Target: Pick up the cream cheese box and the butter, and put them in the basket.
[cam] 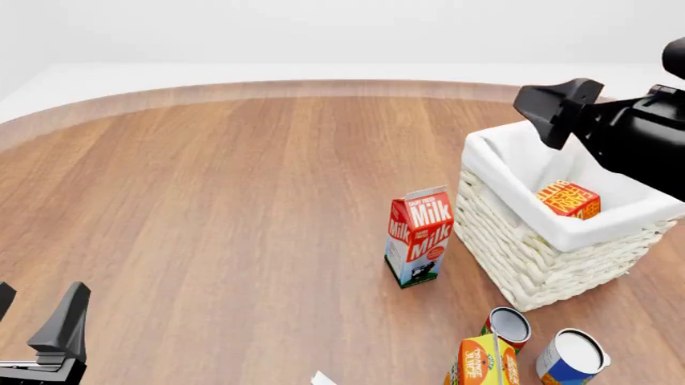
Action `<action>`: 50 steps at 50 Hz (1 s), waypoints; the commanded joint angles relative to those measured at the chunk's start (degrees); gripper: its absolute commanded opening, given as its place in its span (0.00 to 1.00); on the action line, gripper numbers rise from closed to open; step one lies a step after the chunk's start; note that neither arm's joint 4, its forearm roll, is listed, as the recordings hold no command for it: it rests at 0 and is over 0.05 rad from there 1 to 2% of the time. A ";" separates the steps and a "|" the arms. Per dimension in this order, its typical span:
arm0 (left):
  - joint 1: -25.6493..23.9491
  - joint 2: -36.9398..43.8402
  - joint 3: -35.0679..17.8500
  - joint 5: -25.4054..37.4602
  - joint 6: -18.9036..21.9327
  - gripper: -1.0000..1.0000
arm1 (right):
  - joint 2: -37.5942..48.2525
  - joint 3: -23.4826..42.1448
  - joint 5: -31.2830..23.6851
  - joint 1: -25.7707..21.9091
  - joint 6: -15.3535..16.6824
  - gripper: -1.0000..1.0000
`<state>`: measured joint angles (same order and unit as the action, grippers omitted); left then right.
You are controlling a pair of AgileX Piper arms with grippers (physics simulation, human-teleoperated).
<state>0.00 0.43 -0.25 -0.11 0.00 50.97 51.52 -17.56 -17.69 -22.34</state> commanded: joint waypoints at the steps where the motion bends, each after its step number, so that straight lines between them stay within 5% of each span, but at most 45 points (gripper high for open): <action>1: 0.01 0.00 0.00 0.00 0.00 1.00 | 1.80 4.64 -6.12 -8.16 1.53 1.00; 9: 0.00 0.01 0.00 0.00 -0.01 1.00 | 3.63 6.85 -7.72 -13.00 8.72 1.00; 29: 0.01 -0.01 0.00 0.00 -0.01 1.00 | 11.50 9.37 -9.71 -24.53 15.58 1.00; 50: 0.00 0.00 0.00 0.00 0.00 1.00 | 18.38 4.90 -4.97 -30.76 15.57 1.00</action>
<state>0.00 0.43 -0.25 -0.11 0.00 65.78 58.47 -24.54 -44.94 -7.01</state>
